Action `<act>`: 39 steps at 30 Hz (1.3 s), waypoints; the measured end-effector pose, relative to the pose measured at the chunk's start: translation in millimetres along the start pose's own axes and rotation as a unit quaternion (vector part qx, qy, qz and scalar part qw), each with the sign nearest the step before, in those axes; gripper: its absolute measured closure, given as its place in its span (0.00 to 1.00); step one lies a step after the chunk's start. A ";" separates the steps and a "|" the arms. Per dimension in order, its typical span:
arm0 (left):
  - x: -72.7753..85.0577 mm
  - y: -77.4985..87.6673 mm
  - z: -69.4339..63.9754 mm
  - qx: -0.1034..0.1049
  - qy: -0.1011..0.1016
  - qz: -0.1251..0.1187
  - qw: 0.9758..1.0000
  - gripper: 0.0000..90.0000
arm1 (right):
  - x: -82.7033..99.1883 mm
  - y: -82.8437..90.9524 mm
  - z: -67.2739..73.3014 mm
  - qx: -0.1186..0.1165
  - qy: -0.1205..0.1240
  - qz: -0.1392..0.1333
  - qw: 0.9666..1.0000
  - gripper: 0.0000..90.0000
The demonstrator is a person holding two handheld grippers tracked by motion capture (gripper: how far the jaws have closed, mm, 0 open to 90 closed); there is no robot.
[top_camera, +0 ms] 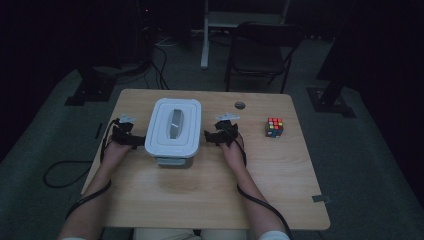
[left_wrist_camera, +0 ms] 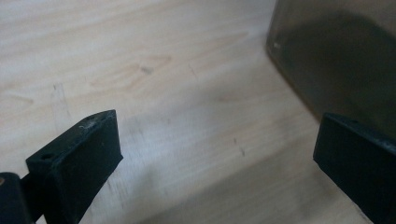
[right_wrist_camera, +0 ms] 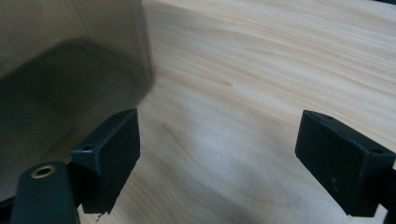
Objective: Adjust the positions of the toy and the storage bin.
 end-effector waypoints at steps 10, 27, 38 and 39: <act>-12.5 -5.5 -4.9 0.002 -0.005 -0.004 1.000 0.02 | -13.5 -6.8 7.8 -0.011 -0.012 -0.008 1.000 0.15; -17.0 -7.1 -23.5 0.015 -0.023 -0.002 1.000 0.02 | -13.0 -5.6 15.5 -0.025 -0.014 -0.007 1.000 0.18; -23.5 -9.6 -41.1 0.024 -0.030 -0.004 0.999 0.02 | -5.1 3.9 5.5 -0.025 -0.015 -0.002 1.000 0.20; -24.4 -9.9 -43.2 0.027 -0.030 -0.004 0.999 0.02 | -3.9 5.0 3.9 -0.024 -0.017 -0.002 1.000 0.20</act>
Point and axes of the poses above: each handheld gripper's, and its own axes: y roughly backward along the jaws, x roughly out of its underside, z roughly to its left, the point moved 8 cm from there along -y, roughly forward along the jaws, and after that the axes turned 2 degrees about x, right-handed, at the moved point
